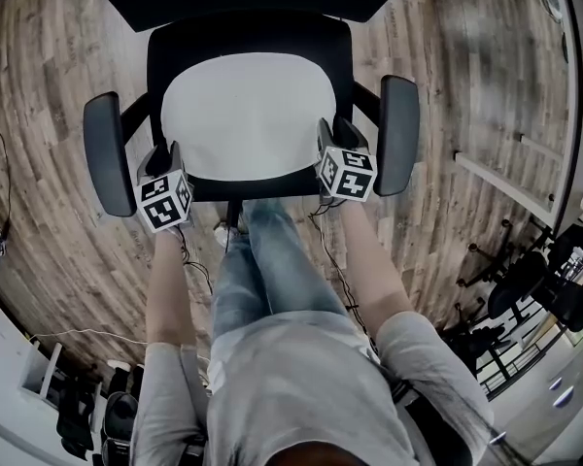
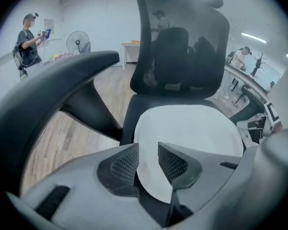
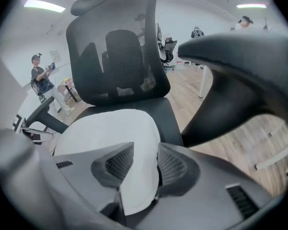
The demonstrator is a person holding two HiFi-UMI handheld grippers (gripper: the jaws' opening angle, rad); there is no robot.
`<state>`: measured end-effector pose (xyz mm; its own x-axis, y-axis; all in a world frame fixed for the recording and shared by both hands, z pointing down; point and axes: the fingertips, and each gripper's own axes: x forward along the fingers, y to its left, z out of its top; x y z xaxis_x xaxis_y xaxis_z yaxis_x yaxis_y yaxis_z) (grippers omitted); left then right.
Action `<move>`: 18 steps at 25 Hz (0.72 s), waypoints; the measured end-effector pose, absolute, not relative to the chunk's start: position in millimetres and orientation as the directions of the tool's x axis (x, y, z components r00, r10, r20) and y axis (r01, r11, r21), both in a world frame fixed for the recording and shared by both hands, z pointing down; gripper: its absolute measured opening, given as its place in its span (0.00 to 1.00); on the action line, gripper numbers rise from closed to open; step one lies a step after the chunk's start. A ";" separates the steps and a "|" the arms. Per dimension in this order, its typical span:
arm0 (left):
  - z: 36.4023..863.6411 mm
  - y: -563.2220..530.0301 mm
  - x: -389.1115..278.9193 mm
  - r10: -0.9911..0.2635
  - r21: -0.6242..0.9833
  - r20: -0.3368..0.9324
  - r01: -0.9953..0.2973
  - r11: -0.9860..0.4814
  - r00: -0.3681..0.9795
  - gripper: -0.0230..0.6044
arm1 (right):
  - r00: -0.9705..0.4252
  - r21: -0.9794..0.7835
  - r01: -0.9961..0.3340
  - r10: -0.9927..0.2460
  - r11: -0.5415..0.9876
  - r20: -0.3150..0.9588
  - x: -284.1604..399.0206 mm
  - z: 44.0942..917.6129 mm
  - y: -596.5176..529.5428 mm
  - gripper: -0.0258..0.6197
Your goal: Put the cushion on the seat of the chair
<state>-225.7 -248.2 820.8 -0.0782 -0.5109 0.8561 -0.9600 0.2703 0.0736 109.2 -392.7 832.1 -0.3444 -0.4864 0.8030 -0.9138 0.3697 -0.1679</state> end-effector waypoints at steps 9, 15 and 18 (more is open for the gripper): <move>774.1 -257.6 -213.9 -0.612 0.059 0.784 -0.969 0.238 -0.102 0.05 | -0.461 -0.194 -0.845 -0.495 0.498 0.736 82.6 785.0 -380.4 0.07; 730.7 -257.7 -202.2 -0.694 0.067 0.715 -0.979 0.192 -0.087 0.05 | -0.508 -0.218 -0.829 -0.529 0.516 0.680 72.9 745.0 -367.5 0.07; 710.1 -252.0 -193.6 -0.725 0.085 0.687 -0.985 0.147 -0.049 0.05 | -0.523 -0.222 -0.824 -0.549 0.521 0.652 69.7 723.0 -358.0 0.07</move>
